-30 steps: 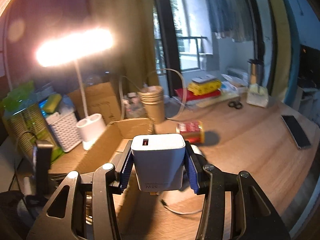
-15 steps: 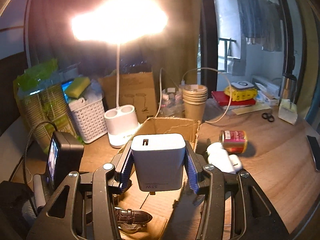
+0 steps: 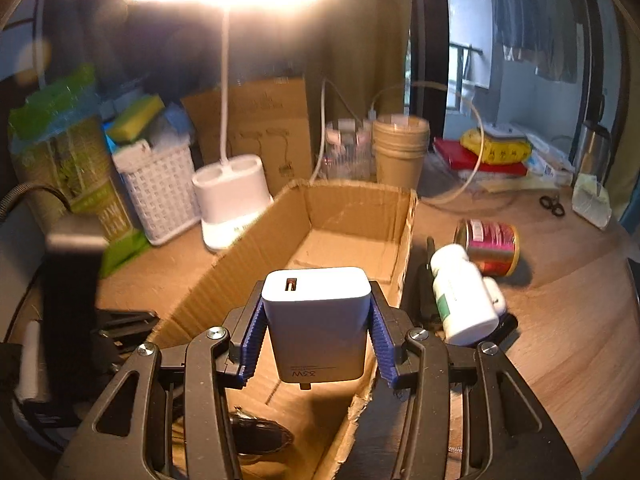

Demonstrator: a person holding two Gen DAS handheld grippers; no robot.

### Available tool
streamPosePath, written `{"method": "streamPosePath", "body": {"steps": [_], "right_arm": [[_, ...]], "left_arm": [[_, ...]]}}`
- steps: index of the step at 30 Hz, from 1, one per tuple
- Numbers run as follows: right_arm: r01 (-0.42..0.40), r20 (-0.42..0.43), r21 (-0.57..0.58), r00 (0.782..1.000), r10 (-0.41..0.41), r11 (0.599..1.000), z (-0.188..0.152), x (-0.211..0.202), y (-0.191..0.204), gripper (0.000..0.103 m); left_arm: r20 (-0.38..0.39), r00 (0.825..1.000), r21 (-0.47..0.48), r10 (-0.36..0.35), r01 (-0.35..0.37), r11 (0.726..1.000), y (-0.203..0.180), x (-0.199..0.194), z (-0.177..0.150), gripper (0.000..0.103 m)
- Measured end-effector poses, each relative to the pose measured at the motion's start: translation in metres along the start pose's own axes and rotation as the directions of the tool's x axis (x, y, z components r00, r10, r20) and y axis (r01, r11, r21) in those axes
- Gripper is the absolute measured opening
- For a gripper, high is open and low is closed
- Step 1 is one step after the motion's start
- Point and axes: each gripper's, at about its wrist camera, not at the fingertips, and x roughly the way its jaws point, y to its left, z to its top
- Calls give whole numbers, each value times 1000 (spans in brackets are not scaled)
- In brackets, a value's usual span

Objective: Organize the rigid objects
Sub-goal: 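Lift the charger with the right gripper and release it into the box, then move the right gripper to the white pill bottle and close on it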

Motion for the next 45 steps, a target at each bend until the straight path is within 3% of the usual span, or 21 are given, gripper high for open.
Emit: {"method": "streamPosePath", "body": {"steps": [13,26,30,34,45], "right_arm": [[42,-92,-73,995,-49,996,-6,23,8,49],[60,-124,-124,989,-75,990,-4,29,12,50],[48,-126,-114,990,-62,992,-4,28,10,52],[5,-126,-104,992,-18,995,-3,24,11,64],[23,-62,-72,998,-27,997,0,6,5,66]], "left_arm": [[1,1000,3,2,-2,1000,0,0,1,13],[1,1000,3,2,-2,1000,0,0,2,13],[1,1000,3,2,-2,1000,-1,0,2,13],[0,1000,3,3,-3,1000,-1,1,2,13],[0,1000,4,4,-4,1000,0,1,2,13]]}}
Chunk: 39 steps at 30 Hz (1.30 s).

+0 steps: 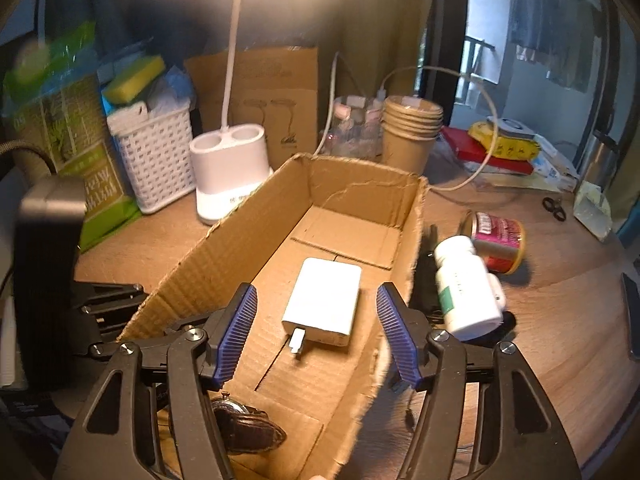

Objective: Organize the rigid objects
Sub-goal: 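Move the right gripper to the white pill bottle and close on it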

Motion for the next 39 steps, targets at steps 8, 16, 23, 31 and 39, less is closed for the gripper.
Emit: {"method": "streamPosePath", "body": {"steps": [8,16,23,31,39], "right_arm": [[43,93,107,994,-53,993,2,-35,-36,66],[91,126,209,985,-119,974,0,-47,-81,66],[137,81,254,984,-162,958,-11,-25,-108,66],[141,50,266,986,-160,954,-17,0,-114,66],[140,43,234,987,-154,962,-16,17,-109,66]], "left_arm": [[0,1000,0,0,0,1000,0,0,0,13],[0,1000,0,1,-1,1000,-1,0,0,13],[0,1000,0,1,-1,1000,-1,0,0,13],[0,1000,1,1,-1,1000,-1,0,0,13],[0,1000,1,1,-1,1000,-1,0,-1,13]]}}
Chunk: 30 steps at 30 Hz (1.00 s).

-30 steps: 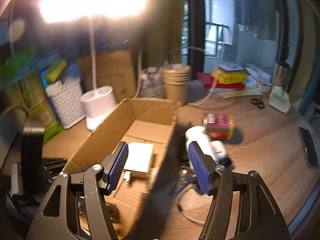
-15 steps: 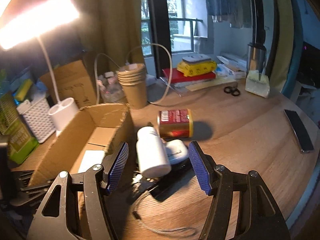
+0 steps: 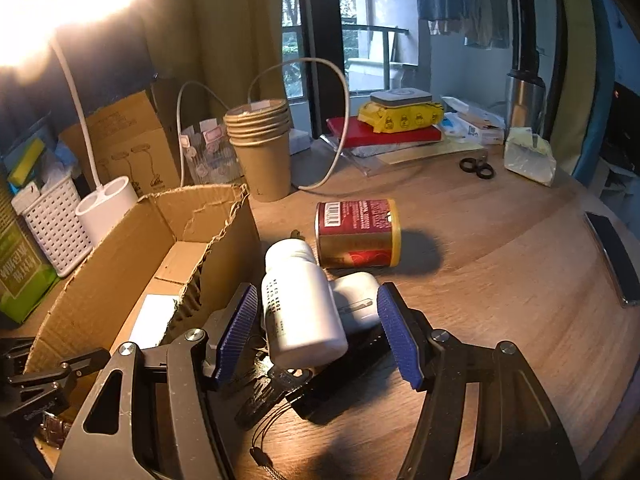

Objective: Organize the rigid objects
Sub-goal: 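Move the right gripper to the white pill bottle and close on it, then carry the pill bottle with the right gripper over the box and lower it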

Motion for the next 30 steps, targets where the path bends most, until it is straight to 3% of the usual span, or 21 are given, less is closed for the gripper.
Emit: {"method": "streamPosePath", "body": {"steps": [4,8,30], "right_arm": [[-8,-16,-14,1000,8,1000,-1,7,2,65],[-15,-37,-24,999,14,1000,-2,13,5,50],[3,3,-59,1000,-3,998,-5,3,9,47]], "left_arm": [[0,1000,0,0,0,1000,0,0,0,13],[0,1000,0,0,0,1000,0,0,0,13],[0,1000,1,1,-1,1000,0,0,0,13]]}}
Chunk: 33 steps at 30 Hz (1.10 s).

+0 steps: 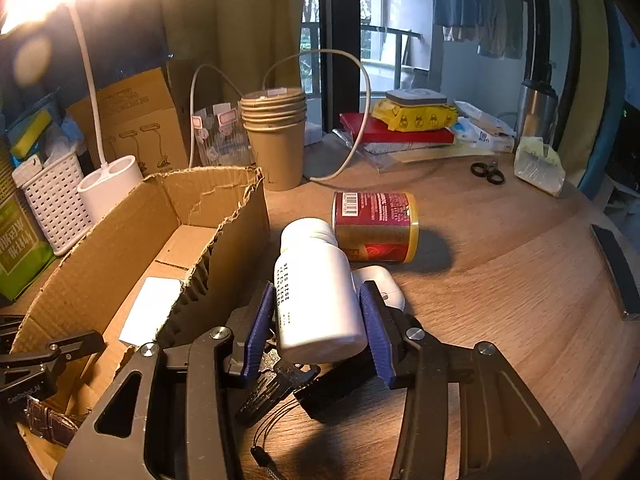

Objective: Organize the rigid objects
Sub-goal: 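Carry the pill bottle with the right gripper over the box and lower it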

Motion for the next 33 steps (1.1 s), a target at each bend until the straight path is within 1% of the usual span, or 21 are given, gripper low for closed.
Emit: {"method": "streamPosePath", "body": {"steps": [9,14,18,23,26,33], "right_arm": [[-5,72,-1,997,5,1000,9,-31,5,47],[-58,110,-30,992,61,998,16,-54,20,47],[-95,131,-79,986,105,992,18,-71,41,47],[-142,118,-144,980,159,979,17,-76,66,47],[-166,91,-174,979,184,971,13,-72,80,47],[-193,60,-211,976,209,958,8,-68,97,47]], "left_arm": [[0,1000,0,1,-1,1000,0,0,0,13],[0,1000,0,0,0,1000,0,0,0,13],[0,1000,0,0,0,1000,0,0,0,13],[0,1000,0,1,-1,1000,0,0,0,13],[0,1000,0,1,-1,1000,0,0,0,13],[0,1000,0,1,-1,1000,0,0,0,13]]}}
